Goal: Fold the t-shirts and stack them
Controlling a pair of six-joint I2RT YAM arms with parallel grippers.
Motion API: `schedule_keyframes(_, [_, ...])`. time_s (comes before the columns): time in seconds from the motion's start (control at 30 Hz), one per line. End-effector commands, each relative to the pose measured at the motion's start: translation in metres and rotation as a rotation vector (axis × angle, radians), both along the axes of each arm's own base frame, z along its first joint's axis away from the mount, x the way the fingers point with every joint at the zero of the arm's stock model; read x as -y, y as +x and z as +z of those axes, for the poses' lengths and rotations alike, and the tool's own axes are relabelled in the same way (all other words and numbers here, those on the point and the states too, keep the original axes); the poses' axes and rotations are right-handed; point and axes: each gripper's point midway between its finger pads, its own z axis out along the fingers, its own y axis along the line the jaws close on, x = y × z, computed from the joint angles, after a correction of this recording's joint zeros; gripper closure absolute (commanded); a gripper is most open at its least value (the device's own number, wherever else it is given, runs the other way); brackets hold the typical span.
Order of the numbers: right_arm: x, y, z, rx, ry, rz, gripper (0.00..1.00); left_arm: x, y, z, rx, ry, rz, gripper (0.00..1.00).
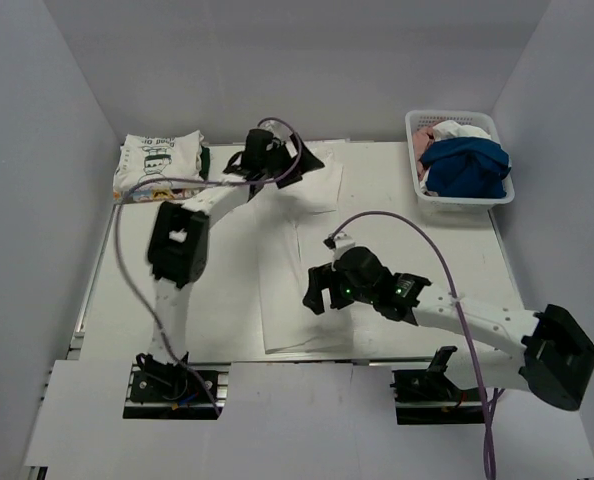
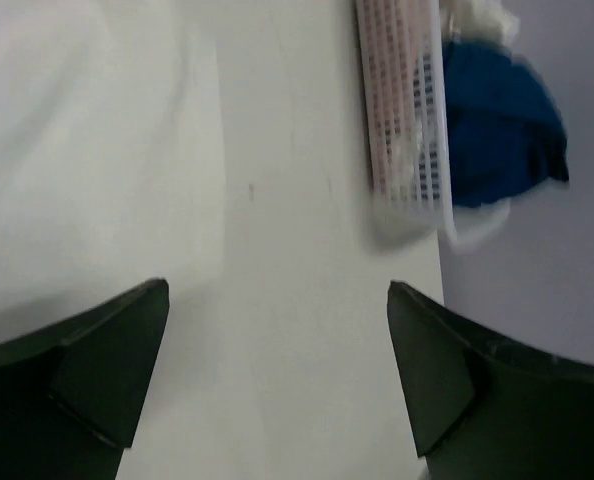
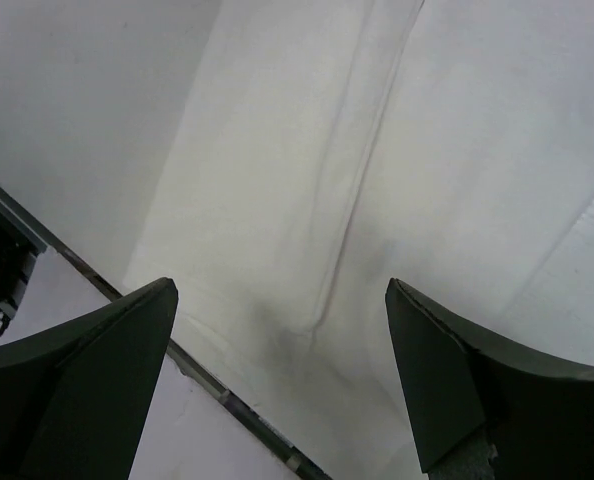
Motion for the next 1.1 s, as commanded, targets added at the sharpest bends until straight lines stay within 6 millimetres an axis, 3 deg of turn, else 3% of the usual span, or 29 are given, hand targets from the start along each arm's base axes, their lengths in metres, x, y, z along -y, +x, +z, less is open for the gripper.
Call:
schedule_keyframes(0.0, [0.026,-0.003,-0.002,-0.019,-0.031,-0.108,0.1,-0.043,-0.132,0.107,0.119,0.053,-0.06,0.0])
schedule_keyframes(0.03, [0.039,-0.013,-0.017,-0.055,-0.071,-0.115,0.1,-0.05,-0.157,0.106,0.122,0.051,-0.069,0.0])
schedule_keyframes(0.07, [0.044,-0.02,-0.012,-0.065,-0.056,-0.108,0.1,-0.07,-0.202,0.088,0.065,0.099,-0.053,0.0])
schedule_keyframes(0.1, [0.047,-0.022,-0.014,-0.068,-0.056,-0.105,0.1,-0.075,-0.209,0.059,-0.009,0.123,-0.015,0.0])
schedule_keyframes(0.13, [0.057,-0.03,-0.019,-0.097,-0.088,-0.108,0.1,-0.092,-0.237,0.067,-0.023,0.122,0.007,0.0])
schedule_keyframes(0.17, [0.06,-0.034,-0.02,-0.113,-0.098,-0.113,0.1,-0.101,-0.269,0.031,-0.103,0.16,-0.023,0.0])
schedule_keyframes(0.23, [0.065,-0.044,-0.023,-0.147,-0.114,-0.091,0.1,-0.119,-0.316,0.014,-0.218,0.202,-0.037,0.0])
schedule_keyframes(0.27, [0.068,-0.049,-0.028,-0.166,-0.123,-0.078,0.1,-0.127,-0.336,-0.004,-0.271,0.233,-0.048,0.0])
schedule_keyframes(0.4, [0.067,-0.064,-0.033,-0.198,-0.108,0.001,0.1,-0.136,-0.395,-0.026,-0.398,0.259,-0.127,0.0])
schedule_keyframes(0.43, [0.068,-0.066,-0.036,-0.206,-0.114,0.007,0.1,-0.142,-0.411,-0.048,-0.48,0.283,-0.117,0.0])
schedule_keyframes(0.53, [0.071,-0.073,-0.05,-0.246,-0.129,0.011,0.1,-0.142,-0.449,-0.086,-0.627,0.29,-0.195,0.05])
schedule_keyframes(0.63, [0.072,-0.077,-0.061,-0.274,-0.15,0.011,0.1,-0.132,-0.456,-0.099,-0.655,0.298,-0.24,0.17])
schedule_keyframes(0.73, [0.073,-0.079,-0.066,-0.289,-0.155,0.017,0.12,-0.135,-0.462,-0.107,-0.681,0.35,-0.243,0.2])
schedule_keyframes(0.83, [0.072,-0.08,-0.072,-0.303,-0.152,0.012,0.29,-0.129,-0.465,-0.112,-0.68,0.352,-0.275,0.27])
schedule_keyframes(0.97, [0.073,-0.08,-0.083,-0.319,-0.177,-0.004,0.32,-0.126,-0.467,-0.122,-0.691,0.376,-0.288,0.41])
schedule_keyframes(1.03, [0.072,-0.079,-0.084,-0.321,-0.181,-0.005,0.42,-0.124,-0.465,-0.128,-0.689,0.388,-0.289,0.58])
schedule_keyframes(1.07, [0.069,-0.077,-0.081,-0.315,-0.171,-0.004,0.43,-0.126,-0.465,-0.131,-0.694,0.4,-0.281,0.6])
